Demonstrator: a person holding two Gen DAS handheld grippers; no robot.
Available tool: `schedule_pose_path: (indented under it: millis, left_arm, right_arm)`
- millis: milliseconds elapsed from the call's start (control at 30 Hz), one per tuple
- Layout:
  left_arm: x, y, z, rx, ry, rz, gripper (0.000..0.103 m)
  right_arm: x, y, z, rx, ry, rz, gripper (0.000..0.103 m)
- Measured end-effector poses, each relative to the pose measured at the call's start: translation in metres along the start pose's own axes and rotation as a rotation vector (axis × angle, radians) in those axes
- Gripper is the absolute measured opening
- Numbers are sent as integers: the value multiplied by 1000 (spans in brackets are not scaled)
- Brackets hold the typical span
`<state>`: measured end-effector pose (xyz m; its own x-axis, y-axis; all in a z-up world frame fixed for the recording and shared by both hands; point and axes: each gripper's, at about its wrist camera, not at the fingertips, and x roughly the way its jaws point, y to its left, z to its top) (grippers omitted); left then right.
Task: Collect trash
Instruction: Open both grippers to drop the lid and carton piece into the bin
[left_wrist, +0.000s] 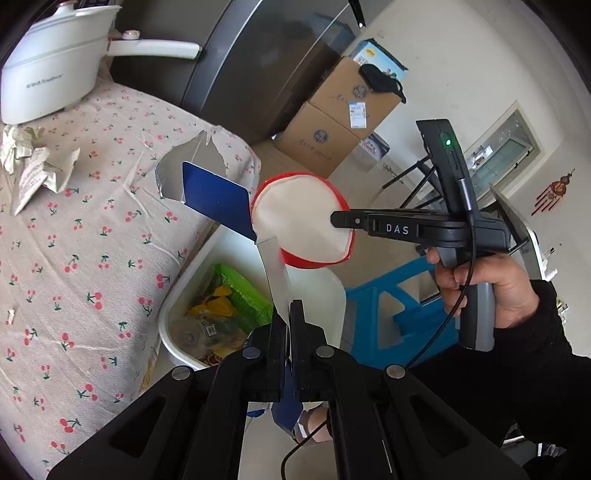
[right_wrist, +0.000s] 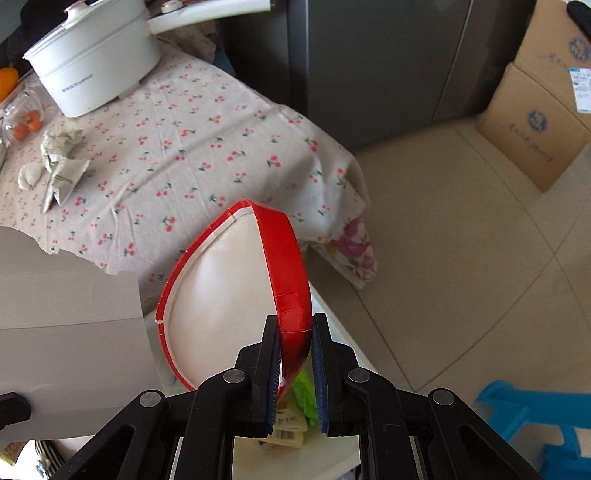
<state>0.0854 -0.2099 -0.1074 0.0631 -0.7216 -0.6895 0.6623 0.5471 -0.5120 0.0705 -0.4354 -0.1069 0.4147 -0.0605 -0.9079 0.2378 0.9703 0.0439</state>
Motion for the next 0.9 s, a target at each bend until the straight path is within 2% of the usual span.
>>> schedule_pose_path:
  millis: [133,300,367,533,600,667,767,900]
  left_arm:
    - [26,5,-3,-16,53,5,1]
    - [43,8,-5,-14,76,23,2]
    - [46,8,-5,-15,94,45,5]
    - [41,9,-4,24,100,155,11]
    - [35,11,-4,29,91,190,21]
    - [26,15,-6,31,80,215,48]
    - [11,20,-9,23,62,248,71]
    - [-12,28,-14,14,38,303,83]
  right_arm:
    - [9,-9,-3,16,33,-26,14]
    - [13,-13,-5,6,47,-51,14]
    - [13,-14,-6,-1,48,-63,14]
    - [14,-18,-6,1,58,-84,14]
    - [14,-17,-5,-2,56,-87,14]
    - [14,-13,-4,-8,58,-90,14]
    - [17,-5,-3,-29,65,-86,14]
    - [24,11,-4,-63,97,-80,14]
